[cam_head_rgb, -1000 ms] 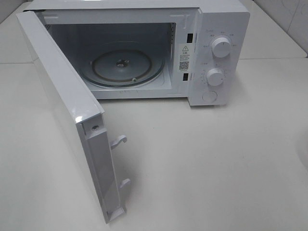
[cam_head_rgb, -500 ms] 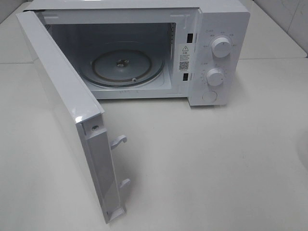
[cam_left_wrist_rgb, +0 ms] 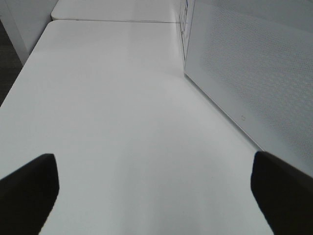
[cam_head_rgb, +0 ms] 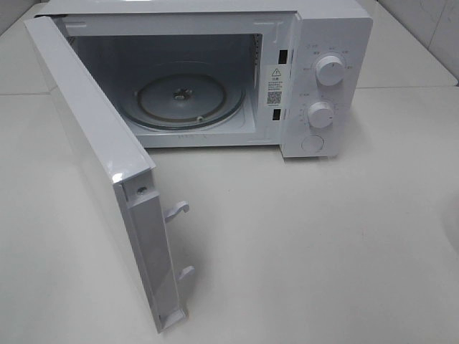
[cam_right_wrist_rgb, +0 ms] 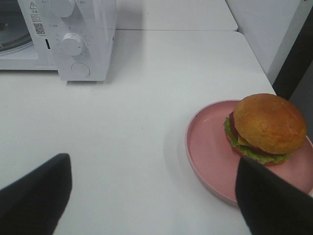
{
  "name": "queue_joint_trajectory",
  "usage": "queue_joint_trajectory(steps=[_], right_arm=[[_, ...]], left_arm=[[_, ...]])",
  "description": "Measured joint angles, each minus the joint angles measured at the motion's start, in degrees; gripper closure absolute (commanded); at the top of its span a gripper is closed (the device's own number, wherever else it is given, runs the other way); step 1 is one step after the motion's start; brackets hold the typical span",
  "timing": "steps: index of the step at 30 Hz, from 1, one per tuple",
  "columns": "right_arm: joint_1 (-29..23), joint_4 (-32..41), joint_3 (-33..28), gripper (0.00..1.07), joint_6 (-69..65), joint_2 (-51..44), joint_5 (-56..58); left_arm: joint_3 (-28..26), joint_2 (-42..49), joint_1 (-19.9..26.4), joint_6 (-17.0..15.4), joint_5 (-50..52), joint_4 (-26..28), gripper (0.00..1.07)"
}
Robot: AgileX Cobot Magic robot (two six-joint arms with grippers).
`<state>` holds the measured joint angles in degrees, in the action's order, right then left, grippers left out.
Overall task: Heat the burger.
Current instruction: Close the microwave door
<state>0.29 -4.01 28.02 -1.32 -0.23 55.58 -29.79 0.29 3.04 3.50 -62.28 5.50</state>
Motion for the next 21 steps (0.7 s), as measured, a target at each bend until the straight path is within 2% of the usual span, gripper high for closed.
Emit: queue_joint_trajectory(steps=[2,3,4,5,6,9,15,21], right_arm=[[0.0,0.0,0.0,0.38,0.0,0.0,0.0],[0.0,0.0,0.0,0.38,0.0,0.0,0.0],[0.0,0.0,0.0,0.45,0.0,0.0,0.0],[0.0,0.0,0.0,0.45,0.0,0.0,0.0],[0.0,0.0,0.0,0.51,0.0,0.0,0.0],[0.0,0.0,0.0,0.58,0.0,0.0,0.0],[0.0,0.0,0.0,0.66,0.0,0.0,0.0],[0.0,0.0,0.0,0.67,0.0,0.0,0.0]], left_arm=[[0.0,0.0,0.0,0.0,0.0,0.0,0.07],[0.0,0.0,0.0,0.0,0.0,0.0,0.07],[0.0,0.0,0.0,0.0,0.0,0.0,0.07],[0.0,0.0,0.0,0.0,0.0,0.0,0.07],[0.0,0.0,0.0,0.0,0.0,0.0,0.07],[0.0,0.0,0.0,0.0,0.0,0.0,0.07],[0.0,0.0,0.0,0.0,0.0,0.0,0.07],[0.0,0.0,0.0,0.0,0.0,0.0,0.07]])
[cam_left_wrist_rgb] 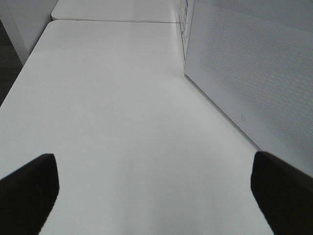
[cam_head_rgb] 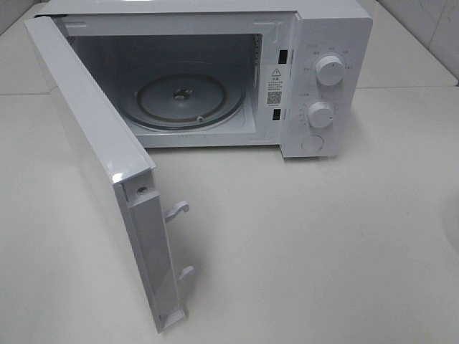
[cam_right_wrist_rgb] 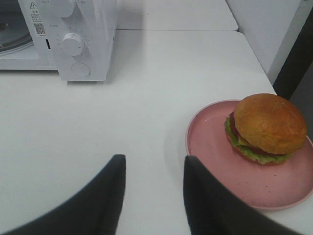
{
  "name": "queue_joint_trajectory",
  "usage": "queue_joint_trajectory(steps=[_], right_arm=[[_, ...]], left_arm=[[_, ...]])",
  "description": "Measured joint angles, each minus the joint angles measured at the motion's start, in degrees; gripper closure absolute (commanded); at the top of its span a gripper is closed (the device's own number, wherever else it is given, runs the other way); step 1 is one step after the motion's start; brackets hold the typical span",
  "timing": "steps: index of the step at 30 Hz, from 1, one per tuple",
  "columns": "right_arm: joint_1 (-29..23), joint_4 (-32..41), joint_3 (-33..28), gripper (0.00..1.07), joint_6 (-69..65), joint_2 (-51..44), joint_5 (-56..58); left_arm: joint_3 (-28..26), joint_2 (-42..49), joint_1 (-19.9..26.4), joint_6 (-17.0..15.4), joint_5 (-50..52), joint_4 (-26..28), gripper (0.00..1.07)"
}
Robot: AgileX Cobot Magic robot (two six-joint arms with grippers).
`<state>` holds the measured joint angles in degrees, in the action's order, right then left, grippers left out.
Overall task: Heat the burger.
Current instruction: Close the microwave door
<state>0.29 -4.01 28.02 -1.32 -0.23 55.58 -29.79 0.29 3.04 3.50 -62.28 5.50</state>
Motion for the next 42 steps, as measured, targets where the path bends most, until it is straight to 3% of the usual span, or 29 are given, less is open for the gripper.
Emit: queue_joint_trajectory(steps=[25,28,31,33,34,36,37,39,40,42], right_arm=[[0.0,0.06,0.0,0.67,0.0,0.0,0.06],[0.0,0.06,0.0,0.67,0.0,0.0,0.06],[0.0,0.06,0.0,0.67,0.0,0.0,0.06],[0.0,0.06,0.0,0.67,0.0,0.0,0.06],[0.0,0.06,0.0,0.67,0.0,0.0,0.06],[0.0,0.06,0.0,0.67,0.0,0.0,0.06],[0.0,0.06,0.0,0.67,0.0,0.0,0.06],[0.0,0.06,0.0,0.67,0.0,0.0,0.06],[0.0,0.06,0.0,0.67,0.0,0.0,0.06],[0.0,0.06,0.0,0.67,0.0,0.0,0.06]], left_arm=[[-0.4,-0.69,0.0,0.0,0.92,0.0,0.07],[-1.03,-5.5,0.0,0.0,9.91,-1.09,0.09],[-0.97,-6.88,0.0,0.0,12.32,-1.09,0.11],[0.69,-12.26,0.0,0.63,22.63,-1.15,0.25],[0.69,-12.26,0.0,0.63,22.63,-1.15,0.25],[2.98,-16.44,0.0,0.8,30.37,-1.2,0.78],[2.98,-16.44,0.0,0.8,30.37,-1.2,0.78],[6.02,-20.63,0.0,0.8,39.65,-1.43,1.07],[6.02,-20.63,0.0,0.8,39.65,-1.43,1.07],[9.57,-24.12,0.0,0.57,49.9,-1.55,1.07]])
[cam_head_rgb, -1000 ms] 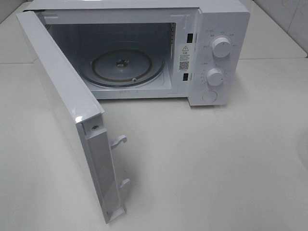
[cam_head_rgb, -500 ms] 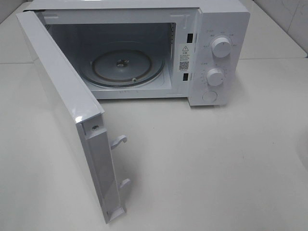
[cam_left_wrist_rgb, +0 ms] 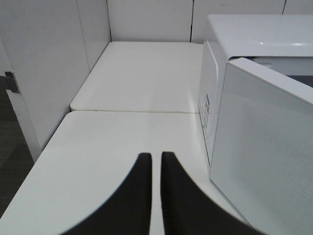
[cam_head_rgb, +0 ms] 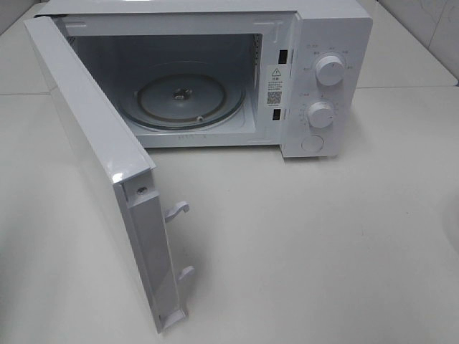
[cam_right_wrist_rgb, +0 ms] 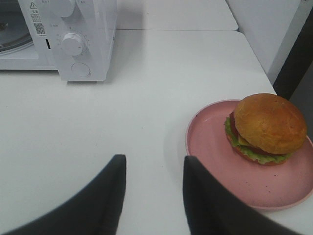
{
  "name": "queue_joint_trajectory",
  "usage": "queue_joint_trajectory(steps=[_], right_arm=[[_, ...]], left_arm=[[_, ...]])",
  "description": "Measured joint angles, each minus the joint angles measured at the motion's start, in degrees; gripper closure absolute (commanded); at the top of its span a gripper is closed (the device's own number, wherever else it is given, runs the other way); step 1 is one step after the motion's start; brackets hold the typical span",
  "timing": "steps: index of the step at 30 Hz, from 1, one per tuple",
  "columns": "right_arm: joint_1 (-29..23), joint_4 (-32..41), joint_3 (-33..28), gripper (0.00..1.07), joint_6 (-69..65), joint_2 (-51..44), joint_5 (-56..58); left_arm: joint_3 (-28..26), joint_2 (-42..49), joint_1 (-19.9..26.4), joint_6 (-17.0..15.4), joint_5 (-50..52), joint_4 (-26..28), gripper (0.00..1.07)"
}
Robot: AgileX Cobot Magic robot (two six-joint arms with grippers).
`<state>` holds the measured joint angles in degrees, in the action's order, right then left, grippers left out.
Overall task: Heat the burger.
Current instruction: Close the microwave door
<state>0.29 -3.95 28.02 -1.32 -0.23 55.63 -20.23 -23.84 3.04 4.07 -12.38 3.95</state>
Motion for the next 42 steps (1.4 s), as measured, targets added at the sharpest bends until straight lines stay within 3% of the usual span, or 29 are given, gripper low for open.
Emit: queue_joint_trajectory(steps=[4,6,7,8,9,11,12,13,15,16,20,22,29,33,35,42], right_arm=[[0.0,0.0,0.0,0.67,0.0,0.0,0.0],[0.0,0.0,0.0,0.67,0.0,0.0,0.0],[0.0,0.0,0.0,0.67,0.0,0.0,0.0],[0.0,0.0,0.0,0.67,0.0,0.0,0.0],[0.0,0.0,0.0,0.67,0.0,0.0,0.0],[0.0,0.0,0.0,0.67,0.0,0.0,0.0],[0.0,0.0,0.0,0.67,0.0,0.0,0.0],[0.0,0.0,0.0,0.67,0.0,0.0,0.0],[0.0,0.0,0.0,0.67,0.0,0.0,0.0],[0.0,0.0,0.0,0.67,0.0,0.0,0.0],[0.0,0.0,0.0,0.67,0.0,0.0,0.0],[0.0,0.0,0.0,0.67,0.0,0.0,0.0],[0.0,0.0,0.0,0.67,0.0,0.0,0.0],[0.0,0.0,0.0,0.67,0.0,0.0,0.0],[0.0,0.0,0.0,0.67,0.0,0.0,0.0],[0.0,0.0,0.0,0.67,0.0,0.0,0.0]], left_arm=[[3.61,-4.7,0.0,-1.38,10.89,0.0,1.07],[7.45,-9.85,0.0,-4.47,22.29,-0.23,1.07],[7.45,-9.85,0.0,-4.47,22.29,-0.23,1.07],[9.57,-13.52,0.0,-7.28,29.56,-0.69,1.07],[9.57,-13.52,0.0,-7.28,29.56,-0.69,1.07],[12.09,-20.34,0.0,-12.66,38.67,-2.92,1.07],[12.09,-20.34,0.0,-12.66,38.67,-2.92,1.07],[12.83,-24.87,0.0,-16.16,44.06,-5.44,1.07],[12.95,-27.56,0.0,-17.42,46.93,-6.99,1.07],[13.01,-32.77,0.0,-18.96,53.0,-9.8,1.07],[13.01,-41.14,0.0,-19.77,61.31,-13.69,1.07],[12.83,-49.56,0.0,-19.88,68.07,-17.25,1.07],[9.05,-63.08,-0.11,-19.88,73.11,-24.47,1.07],[7.33,-65.78,-1.55,-19.88,73.11,-25.32,1.07],[5.61,-68.01,-5.16,-18.05,73.11,-24.35,1.07],[2.41,-71.28,-9.4,-15.99,72.59,-21.66,1.07]])
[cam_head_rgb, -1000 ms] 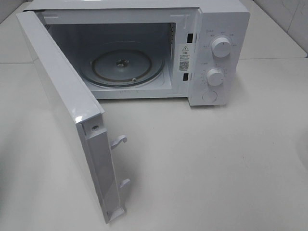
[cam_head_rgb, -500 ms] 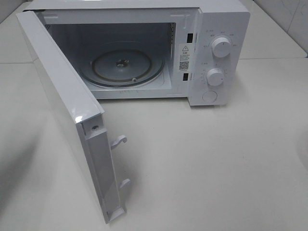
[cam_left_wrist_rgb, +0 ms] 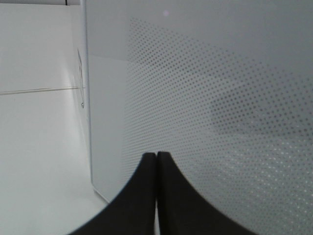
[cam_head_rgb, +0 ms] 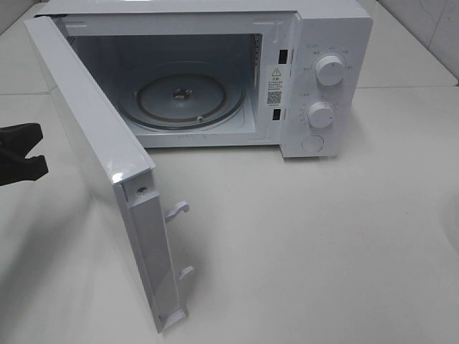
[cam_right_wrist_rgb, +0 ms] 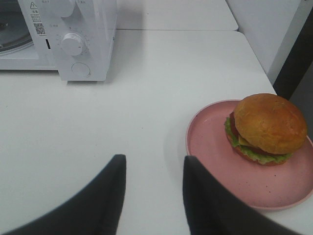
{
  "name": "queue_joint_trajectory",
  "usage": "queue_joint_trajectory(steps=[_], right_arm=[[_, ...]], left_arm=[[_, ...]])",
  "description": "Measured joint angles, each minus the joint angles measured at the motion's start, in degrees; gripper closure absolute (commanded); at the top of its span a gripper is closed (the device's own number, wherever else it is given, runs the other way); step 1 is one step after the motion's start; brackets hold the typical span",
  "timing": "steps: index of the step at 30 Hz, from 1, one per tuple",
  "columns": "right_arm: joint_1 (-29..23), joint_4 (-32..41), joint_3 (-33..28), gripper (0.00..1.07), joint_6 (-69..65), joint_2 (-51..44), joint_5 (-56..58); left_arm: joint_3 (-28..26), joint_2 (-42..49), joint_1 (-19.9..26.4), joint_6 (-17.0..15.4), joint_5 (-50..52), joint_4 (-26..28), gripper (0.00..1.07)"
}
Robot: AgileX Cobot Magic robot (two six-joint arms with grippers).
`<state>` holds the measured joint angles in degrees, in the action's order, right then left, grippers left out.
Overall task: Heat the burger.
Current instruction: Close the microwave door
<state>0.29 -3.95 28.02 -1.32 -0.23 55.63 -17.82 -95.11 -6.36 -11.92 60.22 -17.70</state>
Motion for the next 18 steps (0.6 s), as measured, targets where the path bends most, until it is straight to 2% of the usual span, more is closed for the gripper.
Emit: queue_joint_trajectory(steps=[9,18], right_arm=[[0.0,0.0,0.0,0.67,0.0,0.0,0.0],[0.0,0.0,0.0,0.67,0.0,0.0,0.0]], left_arm=[[-3.15,-2.92,-4.07,0.17,-0.11,1.15,1.07],[-4.76,-3.09,-5.21,0.17,-1.49,1.89,1.07]])
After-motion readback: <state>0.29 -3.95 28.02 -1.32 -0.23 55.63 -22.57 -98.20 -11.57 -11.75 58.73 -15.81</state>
